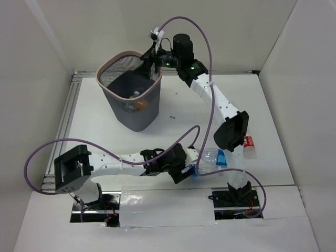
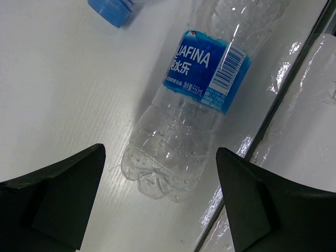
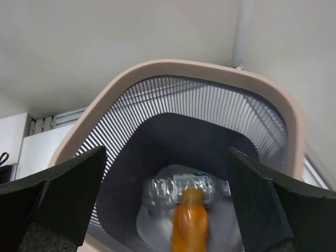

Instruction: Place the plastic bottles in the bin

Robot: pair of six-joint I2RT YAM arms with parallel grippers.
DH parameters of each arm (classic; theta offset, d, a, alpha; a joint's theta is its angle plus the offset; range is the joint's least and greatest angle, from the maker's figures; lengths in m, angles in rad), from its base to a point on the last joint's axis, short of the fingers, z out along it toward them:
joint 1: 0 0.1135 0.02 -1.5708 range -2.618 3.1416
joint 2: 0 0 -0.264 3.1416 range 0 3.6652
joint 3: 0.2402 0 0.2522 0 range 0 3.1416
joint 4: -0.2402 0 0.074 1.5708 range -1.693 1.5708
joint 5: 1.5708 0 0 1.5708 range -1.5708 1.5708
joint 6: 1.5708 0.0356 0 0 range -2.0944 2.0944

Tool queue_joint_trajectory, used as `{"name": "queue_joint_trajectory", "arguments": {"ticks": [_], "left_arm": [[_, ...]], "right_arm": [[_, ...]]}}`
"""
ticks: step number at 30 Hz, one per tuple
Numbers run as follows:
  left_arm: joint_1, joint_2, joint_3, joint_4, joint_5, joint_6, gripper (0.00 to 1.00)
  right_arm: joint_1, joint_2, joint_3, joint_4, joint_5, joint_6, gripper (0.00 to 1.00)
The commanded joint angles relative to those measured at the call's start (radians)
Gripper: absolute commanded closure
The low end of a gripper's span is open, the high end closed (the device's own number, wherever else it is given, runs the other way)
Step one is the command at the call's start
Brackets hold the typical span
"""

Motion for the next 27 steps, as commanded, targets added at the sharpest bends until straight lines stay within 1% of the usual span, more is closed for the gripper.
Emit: {"name": "queue_joint_trajectory", "arguments": {"ticks": [1,5,6,8,9,10,12,13,14,15,16,17,18,19,20,21,22,23,24,25,27], "left_arm": [[-0.004,0.022,-0.002,0.052,-0.021,0.001,0.01],[-0.004,0.072,0.036,0.061,-0.01,0.04,0.01],[-0.004,0.098,0.048,0.061,-0.001,0.051,0.01],[-0.004,0.126,0.059,0.061,0.008,0.06,0.01],[-0.013,0.14,0.059,0.061,0.008,0.06,0.01],[-0.014,0.152,0.068,0.061,0.008,0.06,0.01],[-0.014,0.163,0.068,0.081,0.008,0.06,0.07],[-0.014,0.163,0.059,0.081,-0.006,0.06,0.1],[-0.014,0.139,0.059,0.081,-0.006,0.051,0.15],[-0.014,0.126,0.059,0.081,-0.006,0.051,0.19],[-0.014,0.114,0.059,0.066,-0.015,0.051,0.23],[-0.014,0.088,0.059,0.056,-0.015,0.042,0.3],[-0.014,0.074,0.07,0.046,-0.015,0.042,0.48],[-0.014,0.06,0.083,0.036,-0.027,0.042,0.59],[-0.014,0.047,0.083,0.02,-0.039,0.042,0.73],[-0.014,0.024,0.097,0.01,-0.052,0.033,0.84],[-0.014,0.013,0.112,0.01,-0.065,0.033,0.88],[-0.014,0.004,0.125,-0.006,-0.065,0.033,0.89],[-0.014,-0.007,0.137,-0.028,-0.065,0.033,0.89],[-0.014,-0.029,0.168,-0.04,-0.09,0.042,0.91],[-0.014,-0.053,0.208,-0.083,-0.116,0.042,0.91]], "right_arm": [[-0.067,-0.1,0.043,0.039,0.018,0.007,0.0],[-0.196,-0.194,-0.077,-0.046,0.03,-0.007,0.0],[-0.265,-0.214,-0.105,-0.06,0.021,-0.007,0.0],[-0.336,-0.272,-0.186,-0.107,-0.005,-0.018,0.0],[-0.404,-0.292,-0.215,-0.124,-0.016,-0.043,0.0],[-0.437,-0.329,-0.244,-0.144,-0.027,-0.059,0.0],[-0.501,-0.361,-0.315,-0.222,-0.053,-0.094,0.0],[-0.556,-0.387,-0.336,-0.254,-0.067,-0.138,0.0],[-0.581,-0.401,-0.382,-0.324,-0.088,-0.166,0.0],[-0.601,-0.417,-0.408,-0.36,-0.088,-0.241,0.0],[-0.626,-0.459,-0.442,-0.389,-0.088,-0.282,0.0],[-0.635,-0.489,-0.535,-0.426,-0.059,-0.325,0.01],[-0.635,-0.521,-0.594,-0.426,-0.048,-0.364,0.04],[-0.649,-0.556,-0.655,-0.426,-0.039,-0.428,0.09],[-0.66,-0.632,-0.779,-0.397,-0.025,-0.45,0.15],[-0.66,-0.668,-0.834,-0.382,-0.015,-0.462,0.17],[-0.673,-0.702,-0.884,-0.373,-0.015,-0.485,0.19],[-0.684,-0.76,-0.958,-0.373,-0.015,-0.494,0.21],[-0.684,-0.782,-0.985,-0.373,-0.015,-0.495,0.22],[-0.684,-0.8,-1.007,-0.383,-0.015,-0.53,0.24],[-0.684,-0.84,-1.046,-0.426,-0.015,-0.562,0.25]]}}
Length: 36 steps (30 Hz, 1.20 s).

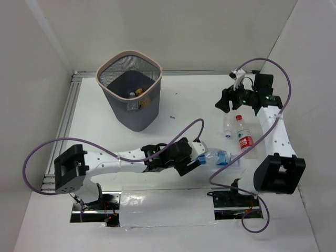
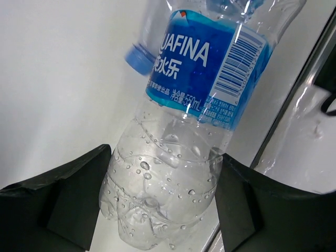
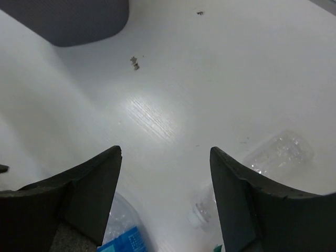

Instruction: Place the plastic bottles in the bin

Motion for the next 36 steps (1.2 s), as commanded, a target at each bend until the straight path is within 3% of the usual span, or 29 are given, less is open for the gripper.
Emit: {"name": "queue_joint_trajectory", "arguments": {"ticks": [1,5,10,15,21,23,25,26,32,36], "left_arm": [[-0.005,-0.099,0.122,-0.037,-0.092,0.03,0.91],[0.072,-0.167,0.227,-0.094,-0.154,0.041,0.9],[0.311,-0.273,0.333,-0.117,-0.111,0.031,0.9],[0.469,-0.264,0.463,-0.127,-0.169,0.068,0.87],[0.632,-0.201,0.519,-0.1,-0.27,0.081,0.86],[0.69,-0.172,0.519,-0.1,-0.295,0.081,0.8],[0.74,-0.14,0.519,-0.1,-0.343,0.061,0.68],[0.756,-0.126,0.519,-0.1,-0.359,0.061,0.5],[0.822,-0.055,0.603,-0.15,-0.327,0.035,0.0],[0.799,-0.066,0.657,-0.169,-0.291,0.025,0.0]], "right_arm": [[-0.021,-0.095,-0.036,-0.039,0.009,-0.117,0.25],[-0.082,-0.156,-0.1,-0.029,0.03,-0.117,0.22],[-0.151,-0.222,-0.167,0.034,0.03,-0.082,0.13],[-0.164,-0.232,-0.185,0.025,0.02,-0.091,0.13],[-0.164,-0.252,-0.206,-0.05,-0.016,-0.209,0.03],[-0.164,-0.252,-0.217,-0.108,-0.04,-0.264,0.0],[-0.164,-0.261,-0.229,-0.144,-0.052,-0.35,0.0],[-0.164,-0.261,-0.243,-0.183,-0.062,-0.381,0.0],[-0.076,-0.279,-0.306,-0.285,-0.037,-0.556,0.0],[0.045,-0.279,-0.378,-0.334,0.064,-0.616,0.0]]}}
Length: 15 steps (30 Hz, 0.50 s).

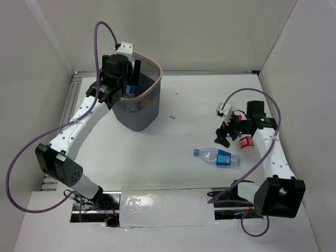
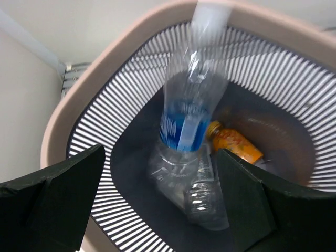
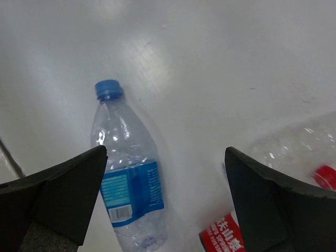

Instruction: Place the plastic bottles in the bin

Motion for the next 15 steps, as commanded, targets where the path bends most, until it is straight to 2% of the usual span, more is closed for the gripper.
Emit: {"name": "queue_joint_trajectory", "arguments": {"ticks": [1,4,7,8,11,14,15], "left_arm": [[-0.038,-0.065,0.091,0.034,0.036,-0.019,0.0],[-0.122,-0.124,0.08,0.046,0.111,-0.019,0.0],[-0.245,-0.232,-0.01,0.06,0.222,0.012,0.0],[-0.272,-0.258,-0.071,0.071,0.298,0.012,0.0],[-0.377,-0.351,-0.212,0.071,0.364,-0.02,0.0],[-0.473,-0.421,-0.332,0.062,0.334,-0.079,0.0],[-0.507,-0.436,-0.416,0.062,0.323,-0.121,0.0]], "right_arm": [[0.097,-0.037,-0.057,-0.073,0.08,-0.098,0.0],[0.189,-0.047,-0.124,-0.014,0.143,-0.039,0.0],[0.265,-0.047,-0.185,0.045,0.203,0.026,0.0],[0.274,-0.038,-0.201,0.062,0.22,0.037,0.0],[0.274,-0.028,-0.252,0.109,0.287,0.046,0.0],[0.274,-0.019,-0.282,0.129,0.341,0.046,0.0],[0.283,-0.01,-0.293,0.14,0.355,0.046,0.0]]}}
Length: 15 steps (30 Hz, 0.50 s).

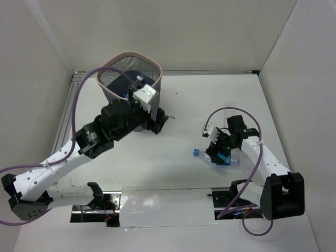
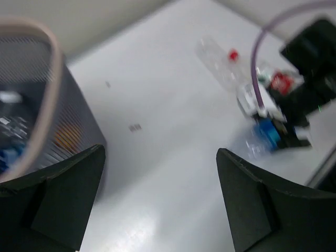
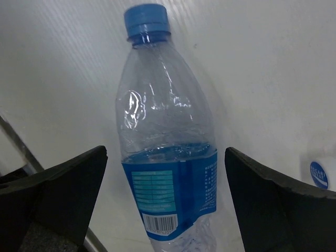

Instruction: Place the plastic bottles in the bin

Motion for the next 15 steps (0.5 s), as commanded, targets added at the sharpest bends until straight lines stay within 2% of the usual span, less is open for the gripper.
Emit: {"name": "queue_joint_trajectory", "arguments": {"ticks": [1,6,11,15], "left_arm": [[-0.066,-0.028,-0.167,-0.005,0.026,-0.108,0.0],[-0.171,-0.083,-0.345,0.015,-0.047,-0.237,0.0],[-0.214,-0.083,-0.424,0.025,-0.067,-0.309,0.0],[-0.249,-0.083,-0.479,0.035,-0.067,-0.368,0.0]], "right_arm": [[0.013,0.007,-0.04,0.089,0.102,0.015,0.0],[0.013,0.007,-0.092,0.186,0.185,0.037,0.0],[0.023,0.038,-0.129,0.22,0.244,0.037,0.0],[0.032,0.029,-0.138,0.21,0.253,0.028,0.15]]}}
